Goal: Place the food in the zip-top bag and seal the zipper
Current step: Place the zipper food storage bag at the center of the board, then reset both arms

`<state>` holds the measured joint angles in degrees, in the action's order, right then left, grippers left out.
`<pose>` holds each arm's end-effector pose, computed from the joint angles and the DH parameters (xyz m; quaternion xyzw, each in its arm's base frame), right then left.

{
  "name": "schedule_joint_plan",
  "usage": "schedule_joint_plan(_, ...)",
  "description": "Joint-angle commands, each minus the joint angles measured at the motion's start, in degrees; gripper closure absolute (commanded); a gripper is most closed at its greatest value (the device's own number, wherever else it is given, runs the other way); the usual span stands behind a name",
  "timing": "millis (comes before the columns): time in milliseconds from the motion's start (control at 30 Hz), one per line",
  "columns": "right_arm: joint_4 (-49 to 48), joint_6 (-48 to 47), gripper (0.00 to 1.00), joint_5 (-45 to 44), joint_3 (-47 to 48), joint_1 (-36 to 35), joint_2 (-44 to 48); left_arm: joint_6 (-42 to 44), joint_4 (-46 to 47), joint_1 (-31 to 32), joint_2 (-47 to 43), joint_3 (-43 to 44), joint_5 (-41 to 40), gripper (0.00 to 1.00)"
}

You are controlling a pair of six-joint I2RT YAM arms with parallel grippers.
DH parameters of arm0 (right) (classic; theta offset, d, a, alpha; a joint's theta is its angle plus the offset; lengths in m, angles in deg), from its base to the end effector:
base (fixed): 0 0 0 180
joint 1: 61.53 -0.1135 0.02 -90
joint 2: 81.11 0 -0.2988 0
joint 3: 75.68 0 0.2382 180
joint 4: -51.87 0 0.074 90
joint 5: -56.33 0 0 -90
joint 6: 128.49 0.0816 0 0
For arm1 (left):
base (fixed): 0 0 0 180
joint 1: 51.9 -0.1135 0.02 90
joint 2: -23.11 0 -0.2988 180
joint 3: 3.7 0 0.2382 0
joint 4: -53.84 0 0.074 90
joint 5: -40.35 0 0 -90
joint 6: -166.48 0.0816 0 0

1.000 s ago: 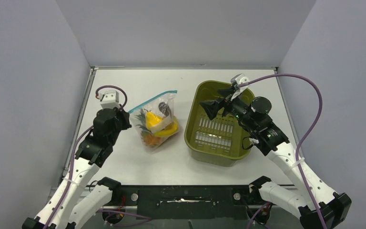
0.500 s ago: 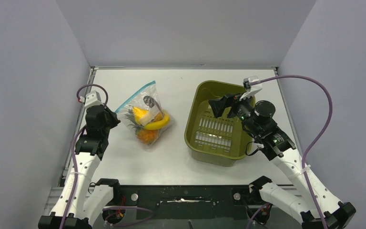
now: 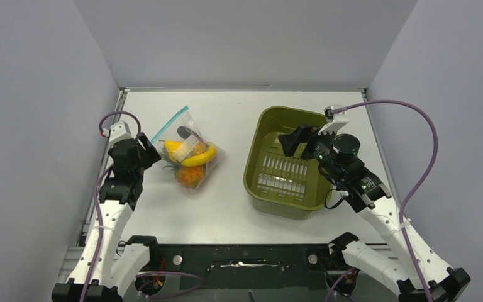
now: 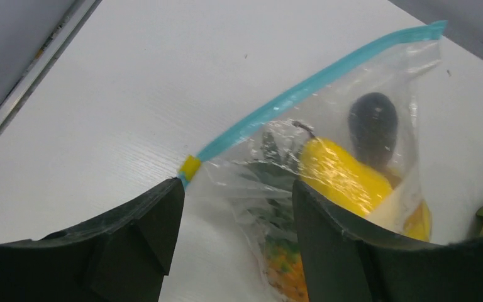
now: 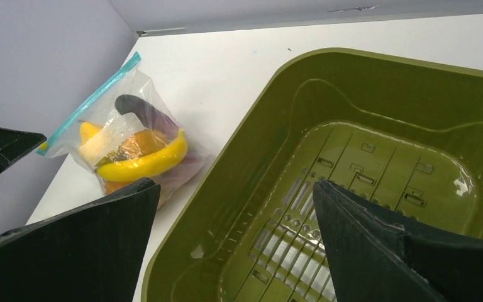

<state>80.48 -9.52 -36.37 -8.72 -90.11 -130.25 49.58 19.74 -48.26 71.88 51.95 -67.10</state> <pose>0.1810 0.0942 0.3833 0.0176 0.7702 0.2909 0.5674 0.1957 0.0121 0.2973 -0.2475 0.8105 -0.0107 0.5308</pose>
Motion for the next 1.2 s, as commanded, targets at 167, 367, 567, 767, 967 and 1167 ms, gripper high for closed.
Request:
schedule_joint_plan(167, 5.40, 0.92, 0.02, -7.81, 2.71, 0.10, 0.61, 3.31, 0.88, 1.80, -2.06, 6.38, 6.30, 0.28)
schedule_joint_plan(367, 10.14, 6.08, 0.02, -15.76, 5.08, 0.05, -1.38, 1.71, 0.93, 5.02, -3.68, 8.30, 10.15, 0.27)
schedule_joint_plan(567, 7.51, 6.13, 0.02, -12.99, 4.44, 0.04, -1.07, -1.24, 3.48, 7.86, -5.09, 9.57, 18.65, 0.25)
schedule_joint_plan(767, 7.02, 6.54, 0.02, -14.12, 4.93, 0.09, -0.22, -2.67, 7.76, 10.54, -7.28, 8.83, 24.67, 0.25)
schedule_joint_plan(967, 7.60, 5.94, 0.02, -13.41, 7.44, 0.09, -0.52, -3.48, 11.77, 11.93, -9.04, 8.23, 27.79, 0.24)
schedule_joint_plan(1167, 7.39, 6.04, 0.02, -12.78, 7.57, 0.09, -0.61, -5.50, 15.34, 12.03, -10.64, 6.13, 29.28, 0.24)
